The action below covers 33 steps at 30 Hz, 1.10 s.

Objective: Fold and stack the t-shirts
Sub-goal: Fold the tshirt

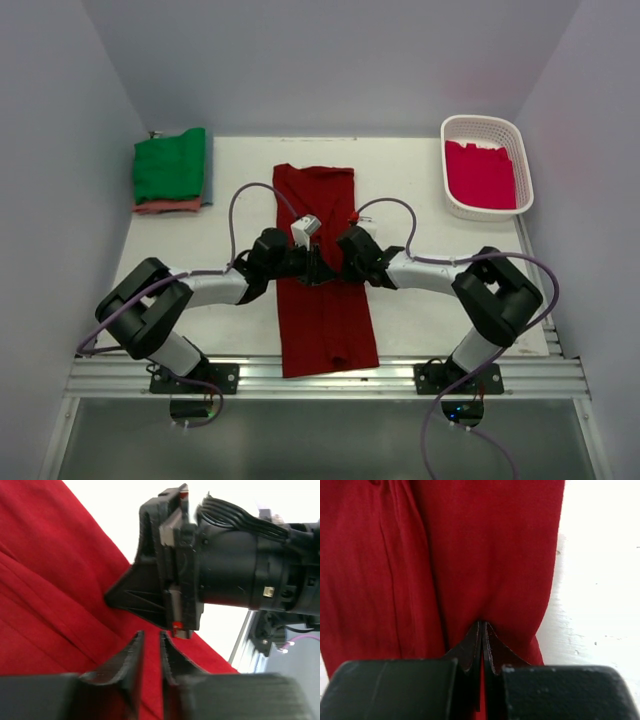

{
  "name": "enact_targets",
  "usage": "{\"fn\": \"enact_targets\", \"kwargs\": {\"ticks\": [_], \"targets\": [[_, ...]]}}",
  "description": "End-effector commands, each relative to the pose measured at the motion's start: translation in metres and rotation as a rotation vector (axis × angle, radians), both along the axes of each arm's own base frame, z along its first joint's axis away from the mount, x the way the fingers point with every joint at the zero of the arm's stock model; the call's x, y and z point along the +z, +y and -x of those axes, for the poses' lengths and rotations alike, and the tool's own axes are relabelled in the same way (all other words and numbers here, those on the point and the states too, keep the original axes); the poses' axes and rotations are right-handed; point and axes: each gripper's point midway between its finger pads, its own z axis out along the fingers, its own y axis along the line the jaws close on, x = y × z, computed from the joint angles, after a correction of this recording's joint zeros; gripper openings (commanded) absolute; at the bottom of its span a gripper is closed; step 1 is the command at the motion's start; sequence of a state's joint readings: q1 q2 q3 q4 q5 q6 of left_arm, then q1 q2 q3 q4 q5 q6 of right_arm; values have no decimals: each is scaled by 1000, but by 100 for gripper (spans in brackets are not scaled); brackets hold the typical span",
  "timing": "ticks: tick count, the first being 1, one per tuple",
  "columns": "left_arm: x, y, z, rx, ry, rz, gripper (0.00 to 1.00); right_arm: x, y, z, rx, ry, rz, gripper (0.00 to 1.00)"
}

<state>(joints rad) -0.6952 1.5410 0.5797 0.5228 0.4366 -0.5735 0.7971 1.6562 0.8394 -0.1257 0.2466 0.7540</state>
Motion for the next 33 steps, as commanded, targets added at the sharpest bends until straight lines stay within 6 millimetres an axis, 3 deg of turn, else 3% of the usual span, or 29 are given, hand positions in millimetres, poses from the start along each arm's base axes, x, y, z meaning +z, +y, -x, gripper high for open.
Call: {"fn": "enact_targets", "kwargs": {"ticks": [1,2,5,10,16,20,25,33], "targets": [[12,-8,0,-33,-58,59,15,-31,-10,16,-19,95,41,0],[9,-7,1,-31,-48,56,10,-34,-11,17,-23,99,44,0],[2,-9,4,-35,-27,52,9,-35,-12,17,-25,100,47,0],[-11,-29,10,-87,-3,54,1,-39,-14,18,-27,112,66,0],[-35,-38,17,-94,47,-9,0,-35,-22,18,-37,98,97,0],[-41,-24,13,-36,34,-107,0,-33,-28,19,-46,93,116,0],[-32,13,10,78,-9,-236,0,-31,-39,23,-69,108,157,0],[-21,30,15,117,-32,-249,0,-29,-58,38,-100,140,204,0]]}}
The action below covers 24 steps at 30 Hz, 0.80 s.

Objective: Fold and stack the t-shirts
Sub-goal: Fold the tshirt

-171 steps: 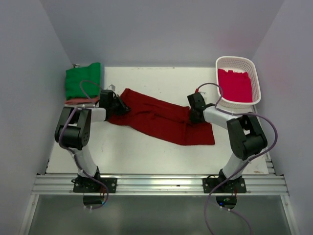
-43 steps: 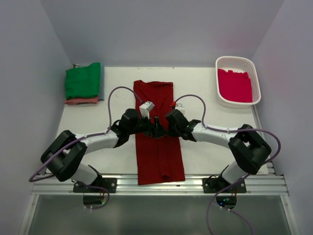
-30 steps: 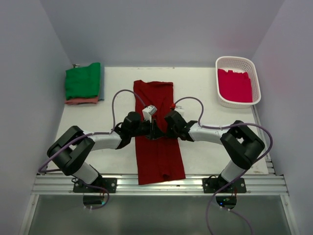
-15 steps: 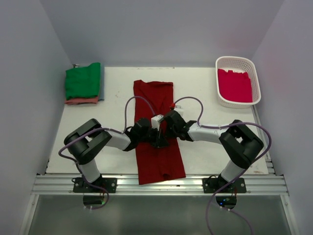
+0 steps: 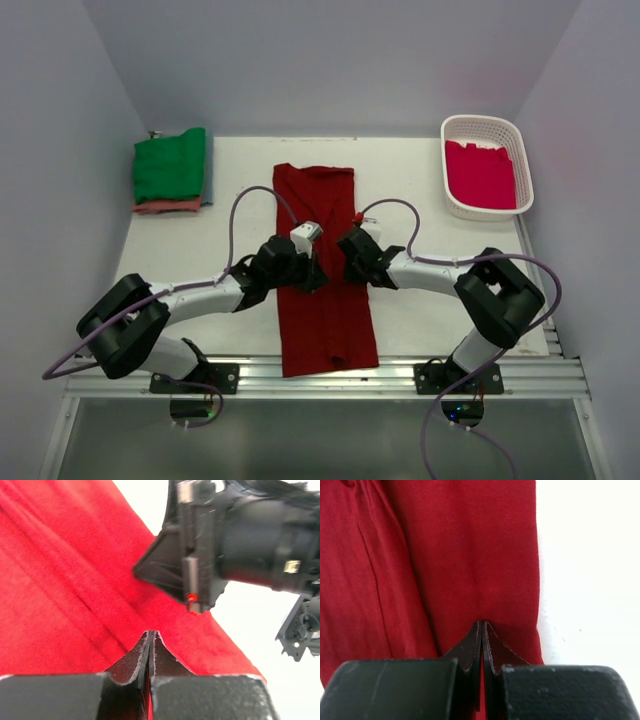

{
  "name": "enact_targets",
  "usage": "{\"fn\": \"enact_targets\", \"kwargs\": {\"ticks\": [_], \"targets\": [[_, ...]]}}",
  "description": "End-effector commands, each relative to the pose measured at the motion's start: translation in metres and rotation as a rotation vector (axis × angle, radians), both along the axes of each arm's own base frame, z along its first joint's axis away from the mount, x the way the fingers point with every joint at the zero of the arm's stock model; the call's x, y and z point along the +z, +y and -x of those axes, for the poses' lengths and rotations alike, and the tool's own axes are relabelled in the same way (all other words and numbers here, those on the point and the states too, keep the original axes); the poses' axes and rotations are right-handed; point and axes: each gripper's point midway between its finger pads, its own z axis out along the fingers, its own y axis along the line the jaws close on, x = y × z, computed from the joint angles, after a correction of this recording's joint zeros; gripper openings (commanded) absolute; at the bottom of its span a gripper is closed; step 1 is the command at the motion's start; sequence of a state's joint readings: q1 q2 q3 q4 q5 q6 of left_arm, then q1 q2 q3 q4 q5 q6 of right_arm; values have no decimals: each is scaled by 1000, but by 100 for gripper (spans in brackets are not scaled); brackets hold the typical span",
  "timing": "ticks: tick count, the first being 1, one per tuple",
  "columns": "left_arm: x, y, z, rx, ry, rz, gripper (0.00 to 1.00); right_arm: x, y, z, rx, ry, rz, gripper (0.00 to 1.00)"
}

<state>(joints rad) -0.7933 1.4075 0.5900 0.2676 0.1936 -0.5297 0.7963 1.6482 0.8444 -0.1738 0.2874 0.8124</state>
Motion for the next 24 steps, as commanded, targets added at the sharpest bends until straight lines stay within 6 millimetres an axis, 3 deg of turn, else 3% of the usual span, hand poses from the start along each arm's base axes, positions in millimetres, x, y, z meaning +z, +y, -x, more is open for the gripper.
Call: {"fn": "enact_targets", "kwargs": {"ticks": [1,7,14,19,20,24], "targets": [[-16,11,4,12,11,-57,0,-30,-50,38,-32,138,183,0],[-1,-12,4,-49,-17,49,0,-39,-49,42,-24,161,181,0],[28,-50,-3,-119,-94,183,0,-45,-48,45,-22,177,177,0],[7,-72,-8,-135,-61,122,0,-42,-49,45,-21,170,177,0],[-9,-69,-6,-124,-28,74,0,-42,-50,45,-22,169,178,0],[-39,-52,-11,-59,16,-60,0,-40,-50,44,-22,164,177,0]]}}
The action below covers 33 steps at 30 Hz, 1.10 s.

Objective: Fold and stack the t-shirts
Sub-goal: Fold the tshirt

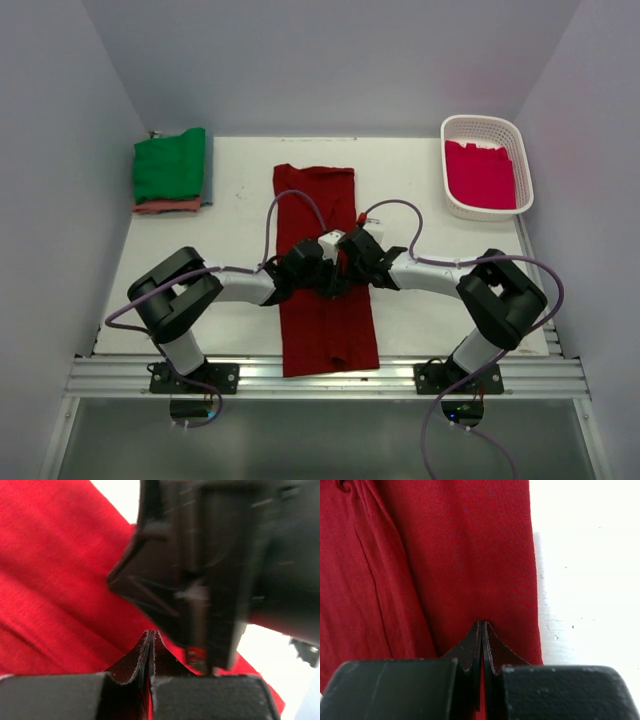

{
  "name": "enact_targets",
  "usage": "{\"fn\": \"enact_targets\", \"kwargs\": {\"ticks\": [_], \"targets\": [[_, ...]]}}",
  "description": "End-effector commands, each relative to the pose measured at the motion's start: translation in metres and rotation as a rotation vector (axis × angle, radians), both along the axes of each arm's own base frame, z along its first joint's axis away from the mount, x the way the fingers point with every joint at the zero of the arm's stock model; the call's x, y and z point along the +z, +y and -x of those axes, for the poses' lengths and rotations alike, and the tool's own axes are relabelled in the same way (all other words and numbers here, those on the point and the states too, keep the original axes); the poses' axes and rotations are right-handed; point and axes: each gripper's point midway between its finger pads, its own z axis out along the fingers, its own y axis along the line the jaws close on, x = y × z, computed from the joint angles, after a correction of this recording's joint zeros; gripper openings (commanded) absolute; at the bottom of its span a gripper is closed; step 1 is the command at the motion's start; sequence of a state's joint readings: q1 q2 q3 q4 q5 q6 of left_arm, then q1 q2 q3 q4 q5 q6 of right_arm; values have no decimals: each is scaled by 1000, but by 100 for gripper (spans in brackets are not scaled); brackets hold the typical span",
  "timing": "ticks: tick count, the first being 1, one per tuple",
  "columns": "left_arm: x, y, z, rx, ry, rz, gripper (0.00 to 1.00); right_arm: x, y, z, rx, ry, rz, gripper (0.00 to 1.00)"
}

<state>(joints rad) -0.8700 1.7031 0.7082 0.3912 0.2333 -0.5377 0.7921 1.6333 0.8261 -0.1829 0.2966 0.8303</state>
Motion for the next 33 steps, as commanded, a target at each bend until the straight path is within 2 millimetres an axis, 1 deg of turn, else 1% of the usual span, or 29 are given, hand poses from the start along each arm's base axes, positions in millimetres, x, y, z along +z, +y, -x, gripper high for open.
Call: {"fn": "enact_targets", "kwargs": {"ticks": [1,3,4,5,9,14,16,20,23,24,28,29,31,32,33], "targets": [[-2,5,-17,64,-47,-66,0,-38,-43,41,0,159,170,0],[-8,15,-13,77,-38,-106,0,-38,-43,41,0,159,170,0],[-10,20,-14,93,-42,-125,0,-39,-44,42,0,163,173,0],[-7,24,-13,101,-43,-134,0,-39,-44,42,0,163,173,0],[-10,46,-10,145,-47,-208,0,-39,-46,42,-1,162,181,0],[-7,72,-4,194,-58,-267,0,-39,-47,42,-4,159,186,0],[-7,79,-2,206,-61,-278,0,-40,-48,43,-4,162,192,0],[-16,98,6,233,-48,-324,0,-40,-50,43,-8,164,196,0],[-19,104,10,250,-39,-326,0,-40,-52,43,-13,163,204,0],[-17,104,10,255,-38,-318,0,-41,-53,43,-13,162,205,0],[4,100,5,271,-72,-269,0,-42,-55,44,-17,165,209,0],[22,96,0,282,-104,-228,0,-42,-56,44,-18,164,210,0],[47,90,-8,290,-159,-174,0,-41,-56,44,-18,163,209,0],[74,85,-15,302,-209,-113,0,-40,-56,44,-16,161,207,0],[87,86,-23,329,-254,-97,0,-38,-55,43,-13,156,201,0]]}}
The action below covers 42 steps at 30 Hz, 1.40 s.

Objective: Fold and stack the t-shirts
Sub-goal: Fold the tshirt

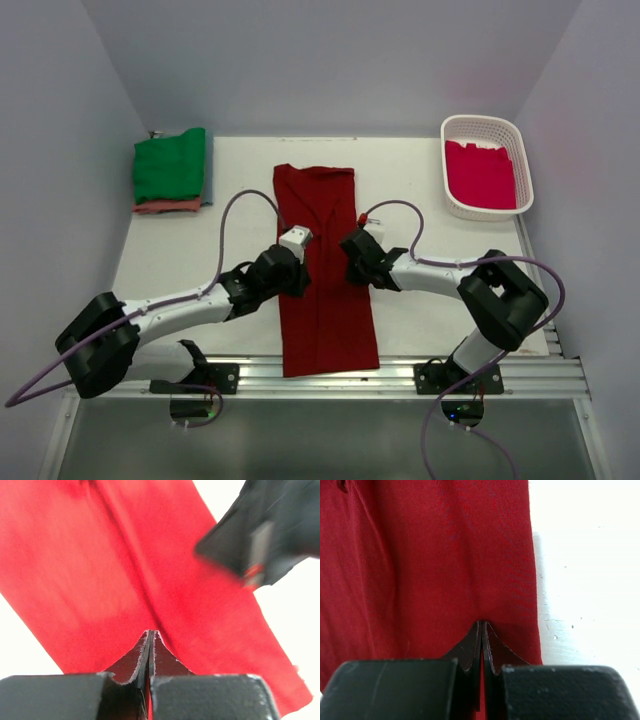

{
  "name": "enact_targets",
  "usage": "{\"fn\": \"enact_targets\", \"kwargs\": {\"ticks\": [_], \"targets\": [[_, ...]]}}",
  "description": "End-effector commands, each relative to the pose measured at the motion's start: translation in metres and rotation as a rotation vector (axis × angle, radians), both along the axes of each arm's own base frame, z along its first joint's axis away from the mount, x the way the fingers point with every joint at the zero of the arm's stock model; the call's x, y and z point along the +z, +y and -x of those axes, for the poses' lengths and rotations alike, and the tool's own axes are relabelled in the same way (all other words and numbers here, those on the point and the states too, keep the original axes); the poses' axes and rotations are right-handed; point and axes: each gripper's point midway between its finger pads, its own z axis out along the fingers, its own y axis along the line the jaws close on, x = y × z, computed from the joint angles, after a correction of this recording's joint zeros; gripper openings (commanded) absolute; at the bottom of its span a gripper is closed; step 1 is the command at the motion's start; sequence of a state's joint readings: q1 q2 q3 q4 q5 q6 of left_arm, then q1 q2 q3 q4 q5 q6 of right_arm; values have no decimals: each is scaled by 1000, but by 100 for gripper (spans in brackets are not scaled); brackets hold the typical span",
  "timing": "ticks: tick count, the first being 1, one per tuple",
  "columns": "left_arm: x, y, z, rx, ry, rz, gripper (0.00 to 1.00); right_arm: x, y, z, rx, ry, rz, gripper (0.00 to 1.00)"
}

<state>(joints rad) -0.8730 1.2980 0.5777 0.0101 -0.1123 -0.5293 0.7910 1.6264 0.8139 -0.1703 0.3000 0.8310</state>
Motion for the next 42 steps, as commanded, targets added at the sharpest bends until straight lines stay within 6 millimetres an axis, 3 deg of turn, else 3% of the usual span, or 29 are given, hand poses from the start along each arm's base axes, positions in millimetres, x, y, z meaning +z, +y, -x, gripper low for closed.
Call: {"fn": "enact_targets", "kwargs": {"ticks": [1,2,4,6,7,8,9,12,14,16,17,18,20,21,22,23,26,27,28,32,33,36,40,42], "targets": [[79,-12,-33,50,-214,125,0,-36,-52,42,-4,160,198,0],[103,-15,-42,67,-260,160,0,-33,-47,41,9,154,177,0],[131,-12,-64,96,-314,188,0,-18,-39,35,52,110,141,0],[137,-14,-78,72,-289,222,0,4,-22,31,141,61,78,0],[146,1,-104,129,-307,239,0,27,-14,26,168,7,30,0],[150,6,-115,152,-315,249,0,39,-10,27,196,-6,10,9],[156,16,-130,179,-325,259,0,68,-2,20,232,-72,-23,17],[171,19,-162,200,-366,258,12,113,-2,9,252,-141,-1,36],[176,7,-179,169,-359,269,15,143,-1,3,272,-181,10,44],[185,-6,-195,136,-365,296,21,155,-13,-11,227,-220,98,49],[188,-21,-193,68,-346,328,21,161,-20,-21,194,-243,140,55],[206,-33,-197,21,-370,373,21,180,-25,-36,152,-299,183,56],[197,-56,-199,-53,-319,395,10,178,-35,-57,109,-285,247,57],[194,-73,-189,-122,-289,404,8,190,-34,-71,86,-303,235,57],[191,-85,-189,-150,-281,401,6,191,-36,-79,70,-294,225,57],[186,-103,-177,-201,-271,396,5,190,-45,-98,19,-286,221,56],[153,-122,-163,-226,-195,375,0,183,-60,-132,-55,-260,169,52],[150,-128,-159,-240,-198,393,0,181,-61,-139,-60,-258,150,50],[130,-126,-153,-232,-162,379,0,180,-60,-150,-64,-270,127,42],[91,-120,-157,-176,-116,326,0,159,-50,-168,-24,-212,47,0],[86,-119,-159,-170,-106,307,0,144,-44,-169,-3,-179,35,0],[63,-113,-168,-126,-78,231,0,125,-22,-165,67,-130,-61,0],[51,-103,-186,-51,-105,159,0,105,9,-165,153,-120,-198,0],[48,-95,-197,3,-129,120,0,98,15,-165,161,-99,-222,0]]}}
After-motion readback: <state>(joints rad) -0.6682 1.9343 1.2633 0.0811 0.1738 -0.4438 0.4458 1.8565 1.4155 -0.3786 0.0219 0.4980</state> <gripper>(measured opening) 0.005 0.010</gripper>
